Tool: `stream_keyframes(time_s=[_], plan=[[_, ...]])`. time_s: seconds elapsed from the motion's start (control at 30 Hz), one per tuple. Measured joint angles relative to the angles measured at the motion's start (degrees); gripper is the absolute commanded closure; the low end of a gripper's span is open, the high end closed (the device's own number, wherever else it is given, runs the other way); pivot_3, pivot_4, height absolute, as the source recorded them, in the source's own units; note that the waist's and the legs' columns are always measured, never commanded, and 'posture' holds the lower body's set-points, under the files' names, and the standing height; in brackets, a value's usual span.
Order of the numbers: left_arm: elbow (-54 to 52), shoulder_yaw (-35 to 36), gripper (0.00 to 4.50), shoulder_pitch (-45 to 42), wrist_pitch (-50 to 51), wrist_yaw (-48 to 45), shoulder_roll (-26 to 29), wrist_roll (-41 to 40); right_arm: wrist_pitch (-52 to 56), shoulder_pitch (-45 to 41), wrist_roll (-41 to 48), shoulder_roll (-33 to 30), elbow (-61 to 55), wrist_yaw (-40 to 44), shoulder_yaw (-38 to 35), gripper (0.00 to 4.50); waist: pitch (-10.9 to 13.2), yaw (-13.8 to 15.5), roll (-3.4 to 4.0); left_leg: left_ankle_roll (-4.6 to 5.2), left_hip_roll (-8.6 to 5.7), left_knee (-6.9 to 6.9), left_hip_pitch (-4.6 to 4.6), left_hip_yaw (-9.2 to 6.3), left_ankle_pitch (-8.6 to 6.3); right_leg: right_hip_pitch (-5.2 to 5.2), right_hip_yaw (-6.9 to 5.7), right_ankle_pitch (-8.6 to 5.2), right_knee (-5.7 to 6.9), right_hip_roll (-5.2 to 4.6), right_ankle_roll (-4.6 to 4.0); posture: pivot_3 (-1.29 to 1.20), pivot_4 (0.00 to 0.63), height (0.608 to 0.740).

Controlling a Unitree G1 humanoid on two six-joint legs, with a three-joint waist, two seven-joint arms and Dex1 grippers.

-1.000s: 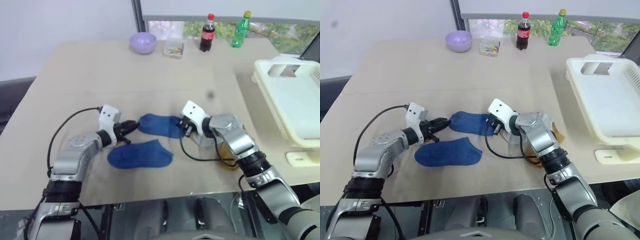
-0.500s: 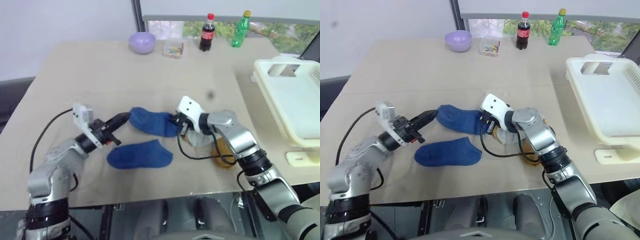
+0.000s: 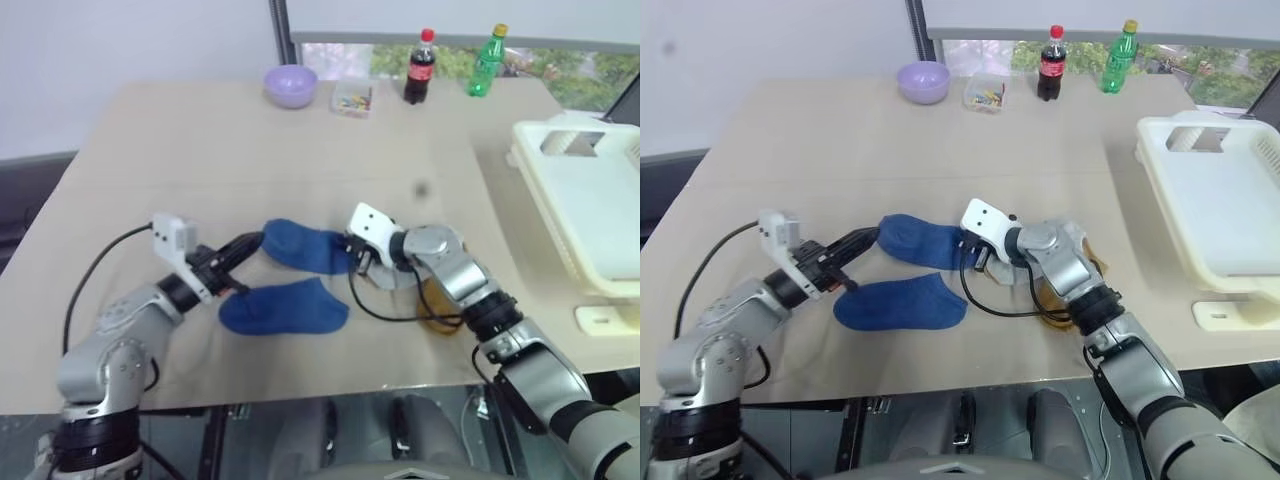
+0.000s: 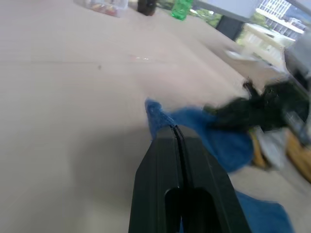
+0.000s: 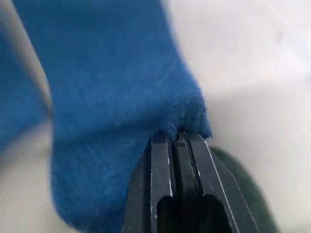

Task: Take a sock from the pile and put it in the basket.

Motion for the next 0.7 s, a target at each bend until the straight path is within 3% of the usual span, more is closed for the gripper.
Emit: stream_keyframes(time_s=[0.03, 0.13, 0.23, 0.27, 0.57, 0.7], plan=[[0.5, -1.0, 4.44, -1.5, -0.2, 0.5, -0.8, 0.6, -1.2, -1.2, -0.5, 0.0, 2.0, -0.6, 0.0, 4.5, 0.0, 0.0, 0.0, -0.01, 0.0, 0.0, 0.0, 0.0, 0.01, 0.0, -0.01, 0.0, 0.01, 0.02, 0.0, 0.0, 0.15, 0.74], [3.1, -5.1, 4.5, -6.0, -0.9, 3.2, -3.4, 3.7, -5.5, -4.6, -1.1, -1.1, 8.9, -0.1, -1.0, 3.55, 0.0, 0.1, -0.02, -0.02, 0.04, -0.01, 0.0, -0.06, 0.02, 0.05, -0.04, 0.0, -0.03, 0.11, 0.0, 0.0, 0.15, 0.74], [4.4, -5.4, 4.5, -6.4, -1.2, 3.7, -3.7, 4.8, -7.7, -5.3, -0.4, -2.1, 11.0, 1.3, -2.9, 2.23, 0.0, -0.1, -0.02, -0.01, 0.07, -0.05, -0.02, -0.04, 0.01, 0.04, -0.01, -0.01, -0.13, 0.14, 0.0, 0.0, 0.15, 0.74], [4.4, -5.4, 4.5, -6.3, -1.2, 3.7, -3.7, 4.8, -7.7, -5.3, -0.4, -2.2, 11.0, 1.4, -3.2, 2.04, 0.0, -0.1, -0.02, -0.01, 0.08, -0.05, -0.03, -0.04, 0.01, 0.04, -0.01, -0.01, -0.15, 0.14, 0.0, 0.0, 0.15, 0.74], [7.9, -3.2, 4.5, -3.1, -2.1, 0.9, 0.5, 6.5, 0.3, -4.4, 2.4, -0.3, 7.1, 4.0, -4.8, 2.04, 0.0, 0.1, 0.02, 0.0, 0.14, -0.12, -0.06, -0.05, -0.01, 0.0, -0.05, 0.0, -0.23, 0.11, 0.0, 0.0, 0.15, 0.74], [7.9, -2.9, 4.5, -3.1, -2.7, 0.6, 0.5, 6.6, 0.2, -5.3, -0.7, -0.1, 7.2, 3.0, -2.7, 3.28, 0.0, -0.1, 0.02, -0.01, 0.09, -0.12, -0.06, -0.04, -0.01, 0.0, -0.03, 0.0, -0.23, 0.04, 0.0, 0.0, 0.15, 0.74]])
